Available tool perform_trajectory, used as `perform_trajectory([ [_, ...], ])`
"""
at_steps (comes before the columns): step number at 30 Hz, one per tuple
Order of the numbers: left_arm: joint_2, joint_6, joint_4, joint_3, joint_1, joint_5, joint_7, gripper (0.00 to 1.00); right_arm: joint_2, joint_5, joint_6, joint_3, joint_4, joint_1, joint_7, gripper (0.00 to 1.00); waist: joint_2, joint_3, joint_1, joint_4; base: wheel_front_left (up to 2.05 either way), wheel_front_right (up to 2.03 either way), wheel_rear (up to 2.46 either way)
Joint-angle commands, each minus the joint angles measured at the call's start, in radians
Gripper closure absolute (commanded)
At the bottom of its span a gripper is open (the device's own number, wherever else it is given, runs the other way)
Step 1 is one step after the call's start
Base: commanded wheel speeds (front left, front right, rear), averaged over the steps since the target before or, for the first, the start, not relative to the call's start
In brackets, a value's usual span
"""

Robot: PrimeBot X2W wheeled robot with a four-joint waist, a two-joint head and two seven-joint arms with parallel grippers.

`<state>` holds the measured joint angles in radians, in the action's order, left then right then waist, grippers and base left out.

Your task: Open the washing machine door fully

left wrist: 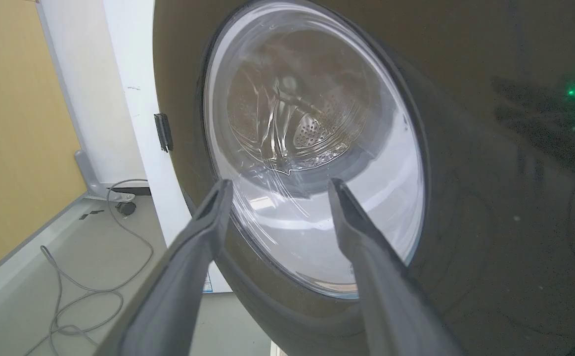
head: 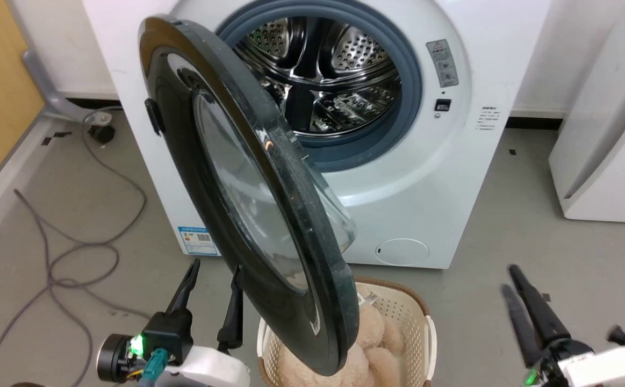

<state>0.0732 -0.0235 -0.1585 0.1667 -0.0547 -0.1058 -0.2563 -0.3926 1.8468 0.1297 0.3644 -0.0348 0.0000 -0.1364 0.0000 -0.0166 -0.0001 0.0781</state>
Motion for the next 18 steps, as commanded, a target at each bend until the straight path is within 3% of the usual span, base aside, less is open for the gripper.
perform_trajectory([
  [1,-0.001,-0.002,-0.001,-0.005,0.02,0.006,-0.006,0.0,-0.004,-0.036,0.001,-0.005,0.016,0.02,-0.042,0.0,0.0,-0.004,0.0001,-0.005,0.0,0.0,0.0],
  [8,-0.001,0.003,-0.008,-0.009,0.028,0.007,-0.006,0.0,-0.015,-0.358,0.001,-0.093,0.153,0.04,-0.124,0.0,0.0,-0.013,0.0001,-0.016,0.0,0.0,0.0],
  [13,0.0,0.005,-0.01,-0.017,0.035,0.006,-0.006,0.0,0.092,-0.799,0.001,-0.331,0.191,0.068,-0.125,0.0,0.0,-0.016,0.0001,-0.023,0.0,0.0,0.0],
  [18,0.0,0.004,-0.009,-0.023,0.037,0.006,-0.006,0.0,0.246,-1.283,0.001,-0.511,0.092,0.116,-0.124,0.0,0.0,-0.014,0.0001,-0.026,0.0,0.0,0.0],
])
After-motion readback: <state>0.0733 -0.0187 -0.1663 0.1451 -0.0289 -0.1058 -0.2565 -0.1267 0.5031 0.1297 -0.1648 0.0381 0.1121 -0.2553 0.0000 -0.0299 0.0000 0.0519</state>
